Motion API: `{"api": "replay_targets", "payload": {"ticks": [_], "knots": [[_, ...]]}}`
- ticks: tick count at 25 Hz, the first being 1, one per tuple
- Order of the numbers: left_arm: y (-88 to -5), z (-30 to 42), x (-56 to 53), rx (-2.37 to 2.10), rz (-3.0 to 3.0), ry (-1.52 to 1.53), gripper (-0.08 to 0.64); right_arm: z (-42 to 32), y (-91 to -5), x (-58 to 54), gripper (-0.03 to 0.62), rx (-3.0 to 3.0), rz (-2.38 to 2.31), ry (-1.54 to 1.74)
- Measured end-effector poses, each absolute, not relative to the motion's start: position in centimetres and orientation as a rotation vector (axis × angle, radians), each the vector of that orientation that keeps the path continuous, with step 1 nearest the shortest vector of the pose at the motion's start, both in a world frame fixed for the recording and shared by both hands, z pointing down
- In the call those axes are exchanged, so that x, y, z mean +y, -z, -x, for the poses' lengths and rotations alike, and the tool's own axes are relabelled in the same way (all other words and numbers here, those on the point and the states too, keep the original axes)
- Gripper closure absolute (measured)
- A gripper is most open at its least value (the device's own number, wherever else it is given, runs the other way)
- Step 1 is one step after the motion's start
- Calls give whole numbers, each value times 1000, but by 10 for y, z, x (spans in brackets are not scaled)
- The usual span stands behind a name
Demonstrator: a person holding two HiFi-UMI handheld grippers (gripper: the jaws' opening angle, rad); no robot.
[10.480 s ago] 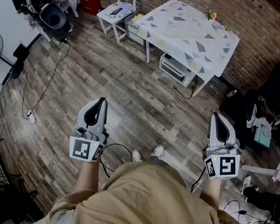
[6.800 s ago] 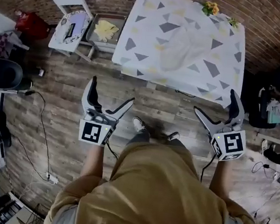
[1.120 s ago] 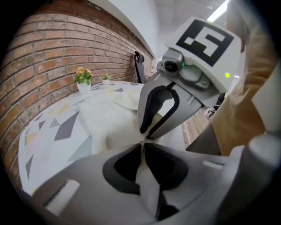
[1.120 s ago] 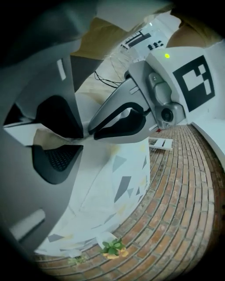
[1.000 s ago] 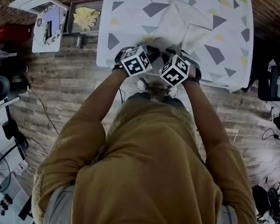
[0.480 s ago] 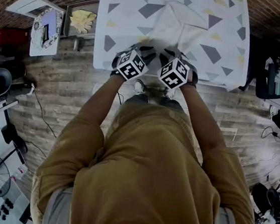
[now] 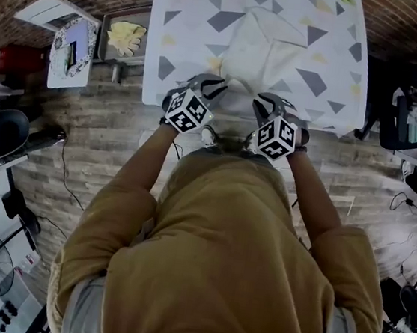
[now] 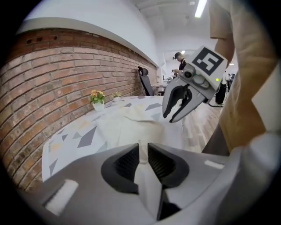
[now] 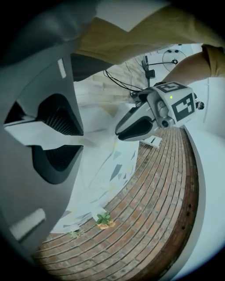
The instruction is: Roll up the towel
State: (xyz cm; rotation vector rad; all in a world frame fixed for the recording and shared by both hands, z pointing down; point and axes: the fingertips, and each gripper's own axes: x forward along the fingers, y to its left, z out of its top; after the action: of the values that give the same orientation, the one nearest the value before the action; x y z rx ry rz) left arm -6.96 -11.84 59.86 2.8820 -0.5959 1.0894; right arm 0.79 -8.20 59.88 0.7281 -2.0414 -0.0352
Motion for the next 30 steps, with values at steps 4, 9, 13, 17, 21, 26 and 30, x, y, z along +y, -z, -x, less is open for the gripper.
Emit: {"api": "replay_targets", "payload": {"ticks": [4, 9, 13, 17, 21, 26, 30], "knots": [[-598, 56, -104, -467, -2965, -1135, 454, 17, -604, -71, 528, -2068, -637, 74], [-617, 41, -91, -214, -2972, -1276, 454, 30, -624, -77, 526, -2009, -552, 131], [-627, 43, -97, -145, -2943, -1350, 454, 24, -633, -90, 526, -1952, -534, 140], [-634, 47, -101, -75, -2921, -1427, 454, 21, -634, -99, 526, -1916, -504, 160], [-633, 47, -108, -88, -2938, -1445, 454, 22, -632, -105, 526, -1890, -500, 187], [-636, 46, -111, -79, -2957, -1464, 454, 22, -625, -110, 526, -1884, -539, 217], [-639, 45, -110, -74, -2976, -1482, 454, 18, -629, -112, 526, -1848, -522, 252]]}}
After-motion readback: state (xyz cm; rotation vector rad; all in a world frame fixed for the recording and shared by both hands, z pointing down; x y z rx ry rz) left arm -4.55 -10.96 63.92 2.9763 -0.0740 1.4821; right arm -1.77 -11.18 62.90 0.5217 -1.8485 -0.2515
